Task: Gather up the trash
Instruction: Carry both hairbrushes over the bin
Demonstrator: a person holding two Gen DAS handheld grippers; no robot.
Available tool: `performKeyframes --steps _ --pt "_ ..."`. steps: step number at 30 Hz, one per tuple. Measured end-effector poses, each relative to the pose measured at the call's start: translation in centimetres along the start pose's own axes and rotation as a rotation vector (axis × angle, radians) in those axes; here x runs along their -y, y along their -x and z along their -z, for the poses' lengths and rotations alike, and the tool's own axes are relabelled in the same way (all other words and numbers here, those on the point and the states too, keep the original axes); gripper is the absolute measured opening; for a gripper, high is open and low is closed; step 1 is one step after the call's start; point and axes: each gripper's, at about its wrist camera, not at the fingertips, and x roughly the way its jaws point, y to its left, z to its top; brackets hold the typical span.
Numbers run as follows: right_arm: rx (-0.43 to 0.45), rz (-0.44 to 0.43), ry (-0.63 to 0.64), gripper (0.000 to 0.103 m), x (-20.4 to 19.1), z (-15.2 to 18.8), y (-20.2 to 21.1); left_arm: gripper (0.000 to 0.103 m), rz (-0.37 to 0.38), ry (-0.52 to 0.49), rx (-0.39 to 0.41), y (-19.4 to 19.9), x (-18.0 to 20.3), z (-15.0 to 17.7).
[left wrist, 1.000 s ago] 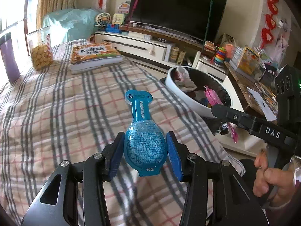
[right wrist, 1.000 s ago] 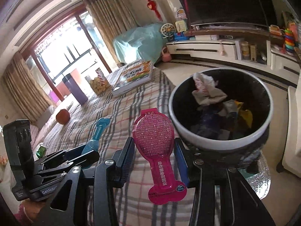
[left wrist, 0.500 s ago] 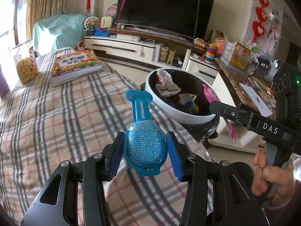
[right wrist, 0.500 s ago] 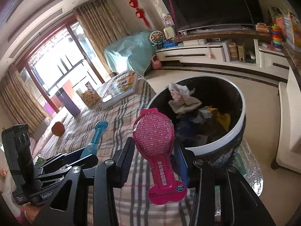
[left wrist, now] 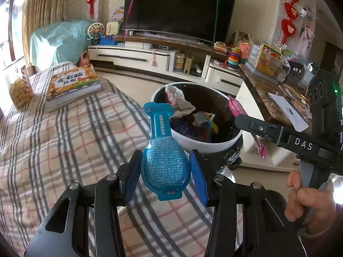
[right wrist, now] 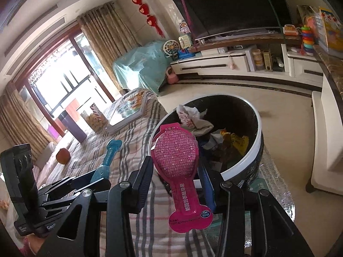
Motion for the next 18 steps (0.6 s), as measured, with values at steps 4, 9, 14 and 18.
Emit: performKeyframes --steps 4,9,14,18 --pt "0.004 0.007 -0.011 0.043 0.7 -0.4 -0.1 0.044 0.003 -0.012 -0.001 -0.5 0.6 -0.6" --pt "0.007 0.015 -0.017 0.043 1.1 -0.8 -0.2 0.044 0.008 -0.02 -0.003 -1.0 1.0 -1.1" --pt "0.011 0.019 -0.026 0.043 1.5 -1.3 -0.4 0.044 0.014 -0.027 -0.005 -1.4 1.3 -1.4" --pt "0.012 0.021 -0.027 0.044 1.5 -1.5 -0.6 0.044 0.017 -0.03 -0.006 -1.8 1.5 -1.8"
